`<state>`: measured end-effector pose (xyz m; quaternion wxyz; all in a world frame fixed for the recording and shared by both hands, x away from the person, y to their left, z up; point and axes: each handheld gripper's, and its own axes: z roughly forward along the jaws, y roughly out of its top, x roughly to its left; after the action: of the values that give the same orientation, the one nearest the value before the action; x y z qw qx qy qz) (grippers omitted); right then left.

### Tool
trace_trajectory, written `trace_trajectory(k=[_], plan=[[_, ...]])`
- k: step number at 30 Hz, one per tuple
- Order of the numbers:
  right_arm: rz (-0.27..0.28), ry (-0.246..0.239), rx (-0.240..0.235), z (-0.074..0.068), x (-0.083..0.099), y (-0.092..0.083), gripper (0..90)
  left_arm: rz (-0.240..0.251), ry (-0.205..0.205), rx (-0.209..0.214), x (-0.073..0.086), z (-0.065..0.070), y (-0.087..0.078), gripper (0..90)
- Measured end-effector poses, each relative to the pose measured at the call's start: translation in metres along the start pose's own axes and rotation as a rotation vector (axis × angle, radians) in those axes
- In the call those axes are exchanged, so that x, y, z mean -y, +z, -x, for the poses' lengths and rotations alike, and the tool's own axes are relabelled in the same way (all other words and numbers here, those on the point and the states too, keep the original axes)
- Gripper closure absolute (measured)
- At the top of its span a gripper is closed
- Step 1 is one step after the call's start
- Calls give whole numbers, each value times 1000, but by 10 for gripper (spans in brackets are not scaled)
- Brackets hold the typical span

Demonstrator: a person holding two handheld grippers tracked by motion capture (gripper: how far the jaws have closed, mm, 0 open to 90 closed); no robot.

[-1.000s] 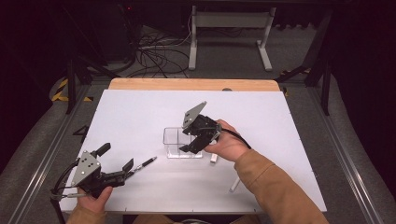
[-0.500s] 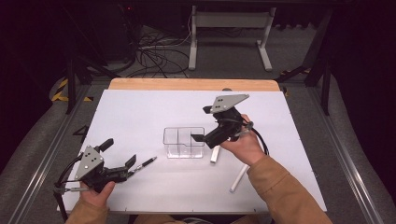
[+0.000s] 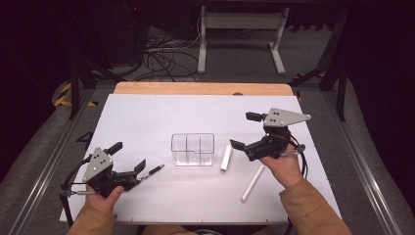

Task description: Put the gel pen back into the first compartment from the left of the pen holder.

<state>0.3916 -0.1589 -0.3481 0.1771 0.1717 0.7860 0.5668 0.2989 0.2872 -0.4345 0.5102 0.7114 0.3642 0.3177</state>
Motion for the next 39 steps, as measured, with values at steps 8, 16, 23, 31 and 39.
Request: trace_trajectory(k=[8,16,23,31,39], plan=[[18,37,105,1,29,-31,0,-24,5,30,-5,-3,1,64],[25,104,171,7,66,-56,0,-88,87,116,-15,3,6,29],[14,126,204,9,85,-65,0,-152,91,118,-20,3,12,38],[-7,103,221,6,88,-65,0,-268,54,162,-29,-1,18,68],[8,108,216,5,90,-68,0,-378,64,154,-36,-2,25,102]])
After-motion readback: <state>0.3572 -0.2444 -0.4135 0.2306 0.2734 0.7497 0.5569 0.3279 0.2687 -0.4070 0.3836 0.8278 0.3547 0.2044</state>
